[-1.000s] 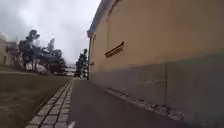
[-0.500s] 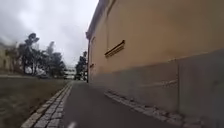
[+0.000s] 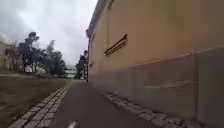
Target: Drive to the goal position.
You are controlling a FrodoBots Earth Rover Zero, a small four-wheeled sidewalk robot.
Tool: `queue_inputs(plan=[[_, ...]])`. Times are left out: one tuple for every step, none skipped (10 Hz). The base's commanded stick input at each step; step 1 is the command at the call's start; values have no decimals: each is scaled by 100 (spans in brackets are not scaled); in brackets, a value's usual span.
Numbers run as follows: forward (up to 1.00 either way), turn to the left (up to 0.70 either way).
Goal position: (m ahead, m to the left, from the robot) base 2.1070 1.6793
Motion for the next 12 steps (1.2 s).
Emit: queue_inputs(plan=[[70,0],[70,0],[70,12],[70,24],[70,35],[70,35],[70,35],[70,35],[70,35],[70,28],[70,16],[70,3]])
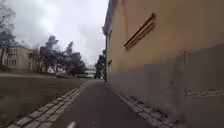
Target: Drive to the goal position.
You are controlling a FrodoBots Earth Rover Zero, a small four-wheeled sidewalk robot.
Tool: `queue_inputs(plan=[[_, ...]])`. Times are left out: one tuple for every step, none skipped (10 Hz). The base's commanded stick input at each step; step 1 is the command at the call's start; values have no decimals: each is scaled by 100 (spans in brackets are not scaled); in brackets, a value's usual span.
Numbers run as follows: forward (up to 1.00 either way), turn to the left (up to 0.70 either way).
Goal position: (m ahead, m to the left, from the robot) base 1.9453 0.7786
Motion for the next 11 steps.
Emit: queue_inputs(plan=[[70,0],[70,0],[70,0],[70,0],[70,0],[70,0],[70,0],[70,16],[70,26],[70,0],[70,0]])
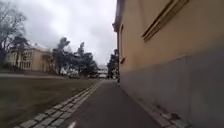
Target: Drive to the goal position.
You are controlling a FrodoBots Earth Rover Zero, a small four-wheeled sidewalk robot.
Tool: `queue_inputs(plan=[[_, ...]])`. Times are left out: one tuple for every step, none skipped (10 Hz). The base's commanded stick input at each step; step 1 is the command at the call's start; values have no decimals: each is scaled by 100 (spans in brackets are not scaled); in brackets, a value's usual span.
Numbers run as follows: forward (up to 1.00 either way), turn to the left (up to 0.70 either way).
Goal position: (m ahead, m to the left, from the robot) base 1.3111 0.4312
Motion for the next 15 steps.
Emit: queue_inputs(plan=[[70,0],[70,0],[70,0],[70,0],[70,0],[70,0],[70,0],[70,0],[70,0],[70,0],[70,0],[70,0],[70,0],[70,0],[70,0]])
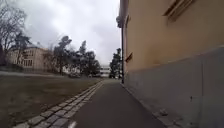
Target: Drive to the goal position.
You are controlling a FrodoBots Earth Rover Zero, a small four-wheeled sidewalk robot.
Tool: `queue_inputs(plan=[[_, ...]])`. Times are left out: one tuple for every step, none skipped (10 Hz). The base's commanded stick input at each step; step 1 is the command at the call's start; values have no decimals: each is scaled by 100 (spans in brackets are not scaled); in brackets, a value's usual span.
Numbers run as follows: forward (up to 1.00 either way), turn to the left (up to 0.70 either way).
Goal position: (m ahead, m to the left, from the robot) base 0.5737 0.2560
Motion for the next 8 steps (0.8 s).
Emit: queue_inputs(plan=[[70,0],[70,0],[70,0],[70,0],[70,0],[70,0],[70,0],[70,0]])
